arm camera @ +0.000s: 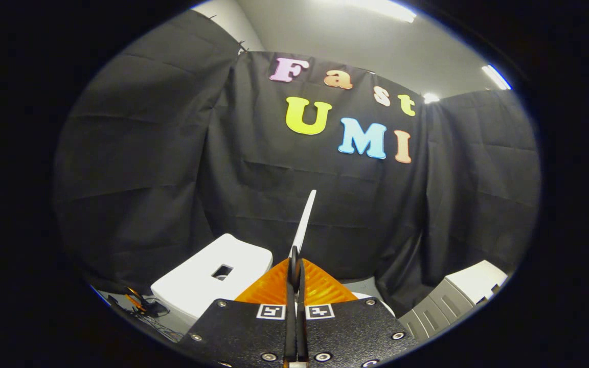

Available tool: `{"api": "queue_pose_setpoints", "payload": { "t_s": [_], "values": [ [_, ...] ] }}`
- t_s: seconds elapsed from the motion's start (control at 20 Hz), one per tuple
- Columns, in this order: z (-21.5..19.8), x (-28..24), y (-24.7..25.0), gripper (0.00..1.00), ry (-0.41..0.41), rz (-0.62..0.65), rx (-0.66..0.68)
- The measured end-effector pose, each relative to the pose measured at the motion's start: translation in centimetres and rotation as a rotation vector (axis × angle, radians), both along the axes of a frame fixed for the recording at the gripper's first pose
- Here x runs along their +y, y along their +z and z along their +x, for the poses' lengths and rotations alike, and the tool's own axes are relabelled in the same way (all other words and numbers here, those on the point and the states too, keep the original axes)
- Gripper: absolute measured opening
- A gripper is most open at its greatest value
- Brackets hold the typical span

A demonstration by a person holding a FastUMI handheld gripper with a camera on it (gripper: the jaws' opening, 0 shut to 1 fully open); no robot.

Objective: Open the toilet lid.

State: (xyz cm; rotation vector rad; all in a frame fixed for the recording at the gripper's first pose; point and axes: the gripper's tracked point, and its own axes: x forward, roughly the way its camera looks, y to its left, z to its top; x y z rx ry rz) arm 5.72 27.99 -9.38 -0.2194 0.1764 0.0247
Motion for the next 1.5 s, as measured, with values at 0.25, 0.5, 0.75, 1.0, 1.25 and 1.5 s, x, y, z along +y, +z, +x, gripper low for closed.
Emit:
{"api": "queue_pose_setpoints", "payload": {
  "t_s": [0.25, 0.5, 0.75, 1.0, 1.25, 1.5],
  "values": [
    [0.2, 4.4, -0.3, 0.0, 0.061, 0.003, -0.009],
    [0.7, 8.4, -1.2, 0.0, 0.125, -0.006, 0.002],
    [1.0, 10.6, -1.8, 0.01, 0.15, -0.062, 0.004],
    [1.1, 11.1, -2.1, 0.0, 0.16, -0.056, -0.015],
    [1.0, 10.8, -1.7, 0.02, 0.176, -0.062, 0.004],
    [0.7, 11.1, -1.9, 0.16, 0.313, -0.021, 0.033]
  ]
}}
